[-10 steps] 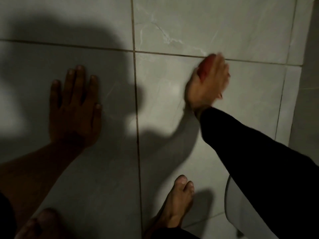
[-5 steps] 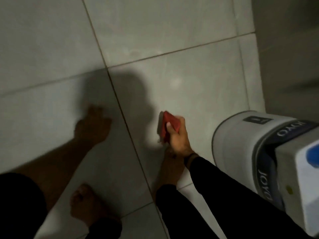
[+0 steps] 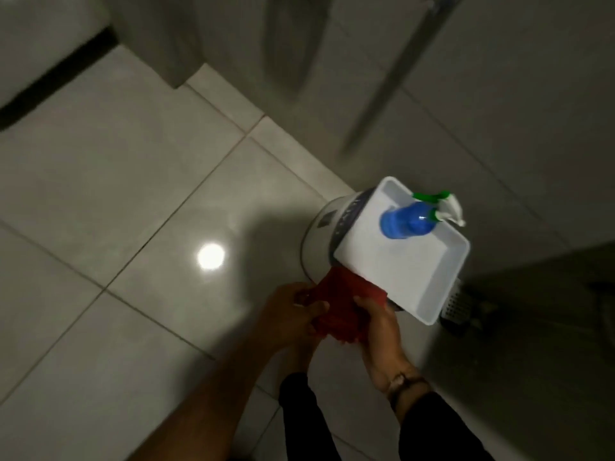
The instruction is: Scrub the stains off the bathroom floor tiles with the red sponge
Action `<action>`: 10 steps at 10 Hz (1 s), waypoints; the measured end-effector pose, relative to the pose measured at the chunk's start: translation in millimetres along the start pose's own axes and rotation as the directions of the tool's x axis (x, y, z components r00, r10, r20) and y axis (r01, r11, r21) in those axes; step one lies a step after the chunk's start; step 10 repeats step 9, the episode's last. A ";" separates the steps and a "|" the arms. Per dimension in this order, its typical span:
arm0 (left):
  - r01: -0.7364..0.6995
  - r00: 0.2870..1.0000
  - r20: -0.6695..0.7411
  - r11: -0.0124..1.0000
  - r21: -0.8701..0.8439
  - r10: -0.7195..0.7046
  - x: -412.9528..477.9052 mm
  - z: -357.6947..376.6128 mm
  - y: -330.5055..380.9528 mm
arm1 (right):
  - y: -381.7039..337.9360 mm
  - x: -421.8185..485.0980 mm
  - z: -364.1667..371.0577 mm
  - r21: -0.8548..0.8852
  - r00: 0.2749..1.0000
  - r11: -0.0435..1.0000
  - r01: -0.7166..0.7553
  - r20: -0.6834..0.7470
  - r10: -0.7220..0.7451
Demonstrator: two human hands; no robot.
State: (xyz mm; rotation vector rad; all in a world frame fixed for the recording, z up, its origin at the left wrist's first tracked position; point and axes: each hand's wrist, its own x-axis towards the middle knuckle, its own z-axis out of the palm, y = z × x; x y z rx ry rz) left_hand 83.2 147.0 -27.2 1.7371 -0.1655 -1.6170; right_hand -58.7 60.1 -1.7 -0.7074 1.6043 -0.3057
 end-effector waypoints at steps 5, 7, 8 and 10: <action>-0.026 0.985 -0.054 0.456 0.890 0.162 137.3 154.7 103.2 | -61.3 180.7 -84.0 -0.343 0.953 0.930 -0.135 -0.300 0.028; -0.038 0.962 -0.057 0.338 0.940 0.267 140.5 155.8 87.7 | -42.9 189.4 -85.0 -0.599 0.929 0.793 -0.109 -0.345 -0.133; -0.124 0.933 0.000 0.321 0.939 0.359 136.3 155.2 88.2 | -43.0 185.0 -80.2 -0.612 0.910 0.788 -0.073 -0.364 -0.197; -0.206 0.898 0.007 0.405 0.891 0.441 106.1 139.5 86.4 | -56.3 152.8 -65.8 -0.492 0.848 0.870 -0.022 -0.470 -0.244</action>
